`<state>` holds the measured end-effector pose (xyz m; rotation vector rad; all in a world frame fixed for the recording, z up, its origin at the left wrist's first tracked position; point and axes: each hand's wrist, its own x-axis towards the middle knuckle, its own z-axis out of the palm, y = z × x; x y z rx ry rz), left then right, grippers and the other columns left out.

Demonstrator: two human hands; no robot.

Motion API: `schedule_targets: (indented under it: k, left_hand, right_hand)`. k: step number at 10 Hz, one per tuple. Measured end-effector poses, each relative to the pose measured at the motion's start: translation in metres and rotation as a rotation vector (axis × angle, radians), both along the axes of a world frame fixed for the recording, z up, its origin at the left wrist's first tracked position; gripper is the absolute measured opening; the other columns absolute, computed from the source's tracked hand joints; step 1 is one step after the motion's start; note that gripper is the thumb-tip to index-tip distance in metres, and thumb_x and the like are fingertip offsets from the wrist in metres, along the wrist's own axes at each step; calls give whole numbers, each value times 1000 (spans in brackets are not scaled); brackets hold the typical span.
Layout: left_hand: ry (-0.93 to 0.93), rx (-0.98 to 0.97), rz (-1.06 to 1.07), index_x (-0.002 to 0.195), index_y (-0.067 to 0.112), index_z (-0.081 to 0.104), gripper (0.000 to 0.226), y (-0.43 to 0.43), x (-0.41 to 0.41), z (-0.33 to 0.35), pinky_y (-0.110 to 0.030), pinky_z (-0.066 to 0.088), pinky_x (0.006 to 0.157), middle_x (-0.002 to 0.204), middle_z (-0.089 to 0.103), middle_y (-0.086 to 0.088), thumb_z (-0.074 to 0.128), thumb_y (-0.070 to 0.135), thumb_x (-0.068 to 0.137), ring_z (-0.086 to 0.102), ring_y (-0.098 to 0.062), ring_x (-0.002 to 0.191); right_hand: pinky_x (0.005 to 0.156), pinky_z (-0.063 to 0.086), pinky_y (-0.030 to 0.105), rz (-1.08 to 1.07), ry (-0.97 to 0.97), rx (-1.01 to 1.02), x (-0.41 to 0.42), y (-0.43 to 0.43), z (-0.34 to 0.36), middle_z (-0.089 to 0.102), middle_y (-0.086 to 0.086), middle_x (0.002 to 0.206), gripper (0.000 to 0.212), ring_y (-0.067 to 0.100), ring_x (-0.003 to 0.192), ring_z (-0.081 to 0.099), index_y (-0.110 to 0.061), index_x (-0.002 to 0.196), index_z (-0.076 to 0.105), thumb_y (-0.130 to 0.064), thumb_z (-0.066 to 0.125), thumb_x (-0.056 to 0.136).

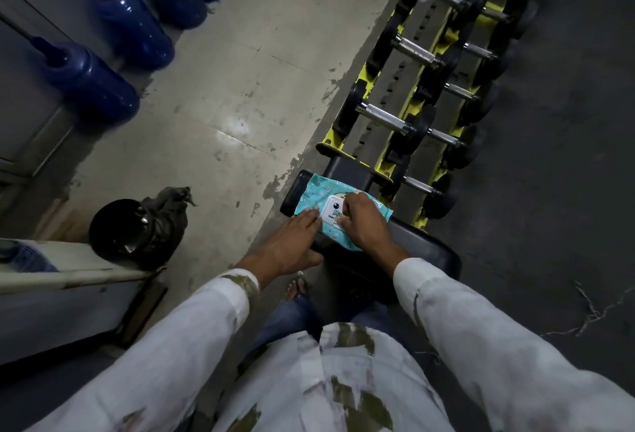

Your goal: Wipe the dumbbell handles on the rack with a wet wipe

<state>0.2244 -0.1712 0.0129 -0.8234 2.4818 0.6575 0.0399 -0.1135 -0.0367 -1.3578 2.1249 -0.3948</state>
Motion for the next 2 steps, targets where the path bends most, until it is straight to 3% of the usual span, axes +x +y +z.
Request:
schedule_targets:
  k: [1, 2]
  left_hand:
    - [94, -12, -13, 160, 10, 29, 80, -6, 2, 5, -34, 18, 124, 170, 20, -12, 63, 44, 97, 20, -26, 156]
    - [160, -24, 7, 158, 16, 39, 73, -18, 12, 20, -34, 30, 120, 167, 30, -7, 66, 45, 96, 32, -23, 151]
  right_hand:
    - [68, 38, 33, 11, -27, 12, -4, -4, 2, 59, 4, 100, 27, 25, 93, 55, -22, 85, 48, -26, 74, 80]
    - [71, 46, 34, 92, -66, 21, -10, -7, 13, 64, 4, 101, 21, 25, 94, 61, -20, 95, 60, -34, 70, 83]
